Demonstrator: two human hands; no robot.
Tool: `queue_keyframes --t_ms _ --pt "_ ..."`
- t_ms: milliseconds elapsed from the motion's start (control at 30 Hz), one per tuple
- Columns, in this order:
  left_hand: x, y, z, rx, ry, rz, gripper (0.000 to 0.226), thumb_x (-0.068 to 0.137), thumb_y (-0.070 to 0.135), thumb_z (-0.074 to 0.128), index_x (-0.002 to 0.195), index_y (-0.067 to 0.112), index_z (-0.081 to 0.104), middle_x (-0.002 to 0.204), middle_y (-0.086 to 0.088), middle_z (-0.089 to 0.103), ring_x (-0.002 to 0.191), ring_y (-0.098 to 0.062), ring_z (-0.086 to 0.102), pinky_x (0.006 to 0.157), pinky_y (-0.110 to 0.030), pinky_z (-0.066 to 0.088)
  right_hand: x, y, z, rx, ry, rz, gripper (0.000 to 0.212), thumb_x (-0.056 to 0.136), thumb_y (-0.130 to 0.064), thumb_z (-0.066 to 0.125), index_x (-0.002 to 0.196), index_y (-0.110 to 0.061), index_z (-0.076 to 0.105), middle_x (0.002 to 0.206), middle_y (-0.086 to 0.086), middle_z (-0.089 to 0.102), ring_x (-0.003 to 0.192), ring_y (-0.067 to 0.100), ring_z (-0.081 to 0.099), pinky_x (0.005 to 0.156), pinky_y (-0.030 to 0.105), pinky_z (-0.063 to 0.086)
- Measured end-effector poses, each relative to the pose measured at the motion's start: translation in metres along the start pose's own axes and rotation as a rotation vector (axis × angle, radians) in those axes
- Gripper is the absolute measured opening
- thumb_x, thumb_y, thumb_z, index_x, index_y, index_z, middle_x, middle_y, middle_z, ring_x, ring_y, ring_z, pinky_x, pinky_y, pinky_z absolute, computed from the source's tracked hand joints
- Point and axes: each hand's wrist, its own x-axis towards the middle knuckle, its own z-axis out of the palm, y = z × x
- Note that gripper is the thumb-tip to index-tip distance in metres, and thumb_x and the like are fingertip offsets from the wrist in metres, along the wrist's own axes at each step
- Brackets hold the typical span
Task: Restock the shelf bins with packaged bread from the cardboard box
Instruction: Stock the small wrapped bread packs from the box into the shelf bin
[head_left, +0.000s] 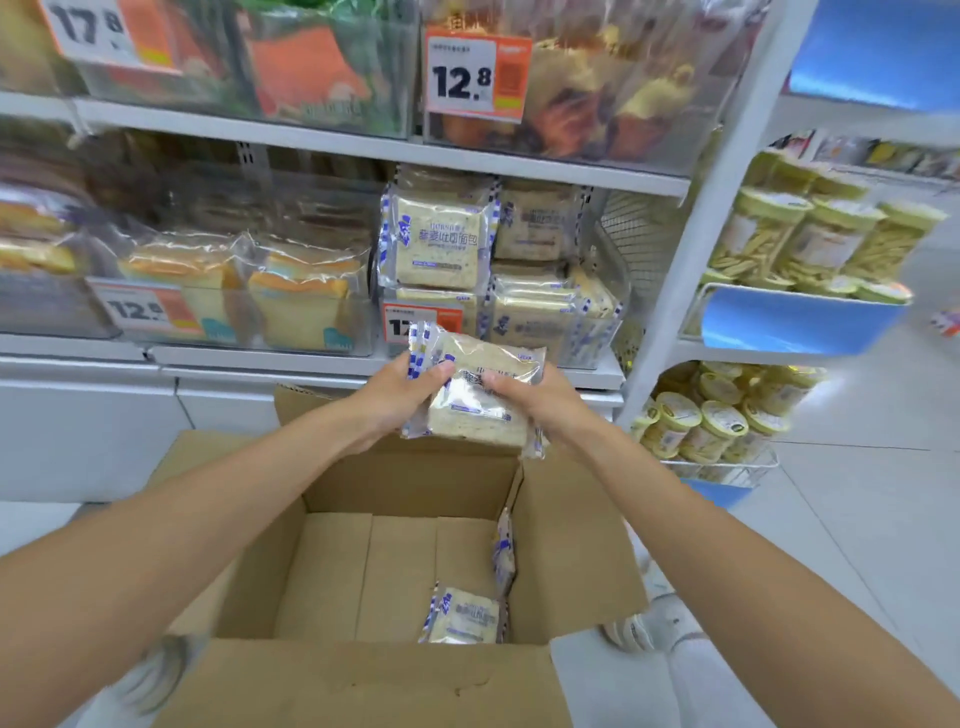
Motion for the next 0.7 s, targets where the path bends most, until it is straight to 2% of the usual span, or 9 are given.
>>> queue_keyframes --t_ms 100,167,200,300,333,467,567,600,700 --pt "0.021 0.021 0.008 0.338 0.153 0.251 0.039 0.094 0.049 0.052 0.121 0.02 0.049 0.107 0.008 0.059 0.096 -0.011 0.06 0.073 -0.025 0.045 0.017 -0.018 -0.03 -0.013 0.154 -0.069 0.069 0.062 -0.043 0.089 0.117 -0.015 0.058 0.112 0.005 0.072 0.101 0.021 0.07 0.093 0.042 0.055" --pt "0.045 0.034 0.003 0.632 0.29 0.49 0.047 0.097 0.048 0.047 0.13 0.016 0.046 0.124 0.003 0.053 0.119 -0.017 0.05 0.094 -0.029 0.041 0.035 -0.032 -0.052 -0.065 0.25 -0.133 0.091 0.048 -0.057 0.09 0.119 -0.012 0.054 0.118 0.012 0.067 0.106 0.026 0.067 0.092 0.045 0.055" --pt "0.061 0.039 -0.003 0.812 0.372 0.6 0.052 0.097 0.047 0.046 0.138 0.015 0.042 0.137 -0.001 0.047 0.131 -0.019 0.041 0.107 -0.033 0.033 0.046 -0.038 -0.064 -0.068 0.283 -0.157 0.091 0.048 -0.056 0.091 0.118 -0.012 0.054 0.117 0.012 0.068 0.105 0.026 0.067 0.091 0.044 0.056" --pt "0.108 0.043 -0.024 1.307 0.533 0.779 0.061 0.096 0.041 0.049 0.149 0.017 0.033 0.158 -0.007 0.029 0.147 -0.025 0.023 0.12 -0.047 0.016 0.079 -0.056 -0.095 0.05 0.301 -0.237 0.059 0.069 -0.025 0.087 0.118 -0.01 0.058 0.103 0.003 0.074 0.092 0.018 0.073 0.081 0.037 0.059" --pt "0.123 0.041 -0.029 1.405 0.536 0.777 0.061 0.096 0.041 0.047 0.151 0.018 0.032 0.159 -0.008 0.026 0.148 -0.027 0.021 0.12 -0.051 0.014 0.094 -0.061 -0.104 0.077 0.326 -0.24 0.058 0.07 -0.024 0.087 0.119 -0.011 0.058 0.103 0.003 0.074 0.092 0.019 0.073 0.082 0.038 0.058" --pt "0.155 0.028 -0.043 1.539 0.549 0.812 0.058 0.1 0.044 0.025 0.154 0.023 0.022 0.162 -0.006 0.019 0.15 -0.027 0.013 0.12 -0.053 0.005 0.157 -0.076 -0.119 -0.015 0.4 -0.279 0.064 0.061 -0.038 0.091 0.111 -0.013 0.061 0.108 0.006 0.072 0.098 0.022 0.07 0.091 0.042 0.055" --pt "0.161 0.021 -0.045 1.547 0.586 0.868 0.057 0.101 0.042 0.026 0.154 0.022 0.022 0.162 -0.006 0.018 0.15 -0.028 0.013 0.119 -0.056 0.011 0.184 -0.084 -0.109 -0.116 0.408 -0.273 0.035 0.07 -0.033 0.086 0.091 -0.013 0.068 0.089 0.003 0.072 0.077 0.013 0.07 0.073 0.023 0.059" --pt "0.161 0.021 -0.044 1.545 0.599 0.882 0.057 0.101 0.042 0.028 0.154 0.021 0.022 0.162 -0.006 0.018 0.15 -0.028 0.013 0.118 -0.057 0.012 0.19 -0.084 -0.103 -0.148 0.416 -0.27 0.033 0.071 -0.037 0.085 0.088 -0.013 0.069 0.083 0.003 0.072 0.069 0.016 0.069 0.063 0.023 0.059" --pt "0.162 0.02 -0.044 1.548 0.628 0.901 0.057 0.101 0.041 0.029 0.154 0.021 0.022 0.162 -0.006 0.019 0.15 -0.028 0.014 0.117 -0.058 0.015 0.197 -0.078 -0.094 -0.22 0.515 -0.253 0.076 0.064 -0.055 0.084 0.116 -0.006 0.059 0.076 0.0 0.066 0.058 0.017 0.06 0.048 0.027 0.047"
